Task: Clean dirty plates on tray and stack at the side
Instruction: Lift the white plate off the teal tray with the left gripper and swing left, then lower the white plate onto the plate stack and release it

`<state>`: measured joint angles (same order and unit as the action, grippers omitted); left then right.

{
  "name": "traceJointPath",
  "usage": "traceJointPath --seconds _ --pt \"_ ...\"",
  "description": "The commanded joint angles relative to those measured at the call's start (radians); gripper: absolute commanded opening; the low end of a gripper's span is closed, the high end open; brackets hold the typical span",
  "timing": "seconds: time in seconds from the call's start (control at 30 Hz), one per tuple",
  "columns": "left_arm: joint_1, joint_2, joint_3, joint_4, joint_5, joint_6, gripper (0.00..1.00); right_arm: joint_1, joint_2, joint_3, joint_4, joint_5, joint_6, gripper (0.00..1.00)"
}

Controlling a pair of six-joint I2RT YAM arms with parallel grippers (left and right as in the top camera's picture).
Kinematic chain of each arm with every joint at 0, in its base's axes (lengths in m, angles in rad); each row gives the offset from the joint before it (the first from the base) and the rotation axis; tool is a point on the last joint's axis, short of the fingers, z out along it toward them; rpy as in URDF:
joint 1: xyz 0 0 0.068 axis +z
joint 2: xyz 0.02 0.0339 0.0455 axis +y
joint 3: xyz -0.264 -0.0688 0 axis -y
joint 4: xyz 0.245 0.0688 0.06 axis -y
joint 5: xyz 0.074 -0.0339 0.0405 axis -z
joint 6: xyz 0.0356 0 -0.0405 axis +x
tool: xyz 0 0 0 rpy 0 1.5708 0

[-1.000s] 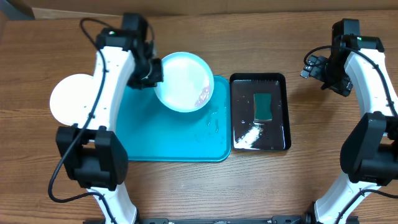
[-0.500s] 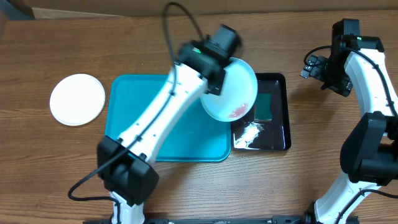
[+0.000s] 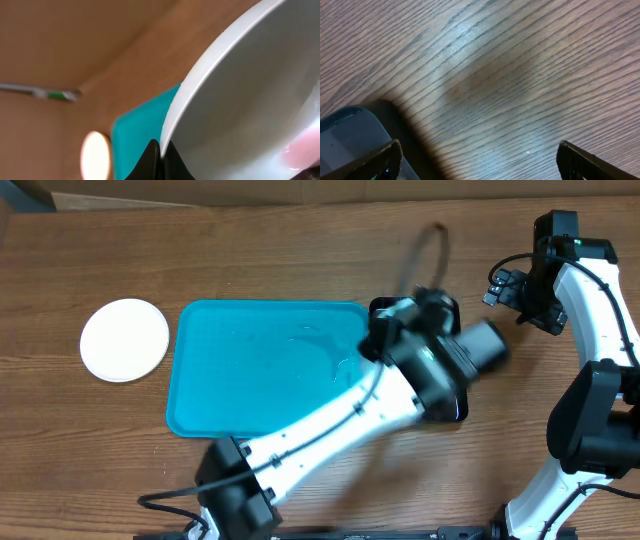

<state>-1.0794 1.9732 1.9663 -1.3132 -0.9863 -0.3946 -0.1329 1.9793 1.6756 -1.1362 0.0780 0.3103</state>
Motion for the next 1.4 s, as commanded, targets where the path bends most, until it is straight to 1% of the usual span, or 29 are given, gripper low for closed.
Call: traceJointPath --seconds 0.0,0.07,0.13,0.3,0.43,0.57,0.73,0.8,0.87,0.97,1.03,1.07,1.17,1.23,1.37 --pt "-0.073 -0.027 0.028 0.001 -0.275 -0.036 0.04 -0.003 -0.025 0.013 0.005 0.003 0.004 1.00" --pt "-0.110 -0.027 0.028 0.002 -0.340 -0.037 0.04 -0.003 -0.025 0.013 0.005 0.003 0.004 1.00" --pt "-0.135 -0.027 0.027 0.002 -0.373 -0.037 0.04 -0.003 -0.025 0.013 0.005 0.003 0.004 1.00" --pt "-0.142 -0.027 0.027 0.001 -0.357 -0.056 0.04 -0.003 -0.025 0.013 0.005 0.003 0.004 1.00" --pt "-0.095 -0.027 0.027 0.002 -0.241 -0.116 0.04 -0.003 -0.025 0.013 0.005 0.003 0.004 1.00" --pt "0.014 -0.027 0.027 0.005 -0.027 -0.163 0.04 -0.003 -0.025 0.013 0.005 0.003 0.004 1.00" --pt "0.232 -0.027 0.027 0.024 0.359 -0.150 0.04 -0.003 -0.025 0.013 0.005 0.003 0.004 1.00" --pt "0.332 -0.027 0.027 0.036 0.544 -0.103 0.04 -0.003 -0.025 0.013 0.005 0.003 0.004 1.00" --pt "0.460 -0.024 0.027 0.048 0.785 -0.028 0.04 -0.003 -0.025 0.013 0.005 0.003 0.004 1.00" --pt "0.645 -0.020 0.025 0.049 1.085 0.051 0.04 -0.003 -0.025 0.013 0.005 0.003 0.004 1.00" --pt "0.761 -0.016 0.018 0.047 1.225 0.081 0.04 -0.003 -0.025 0.013 0.005 0.003 0.004 1.00" --pt "0.827 -0.015 0.008 0.047 1.275 0.082 0.04 -0.003 -0.025 0.013 0.005 0.003 0.004 1.00" --pt "1.002 -0.015 -0.021 0.046 1.351 0.081 0.04 -0.003 -0.025 0.013 0.005 0.003 0.004 1.00" --pt "1.108 -0.015 -0.039 0.046 1.379 0.081 0.04 -0.003 -0.025 0.013 0.005 0.003 0.004 1.00" --pt "1.326 -0.015 -0.084 0.048 1.375 0.080 0.04 -0.003 -0.025 0.013 0.005 0.003 0.004 1.00"
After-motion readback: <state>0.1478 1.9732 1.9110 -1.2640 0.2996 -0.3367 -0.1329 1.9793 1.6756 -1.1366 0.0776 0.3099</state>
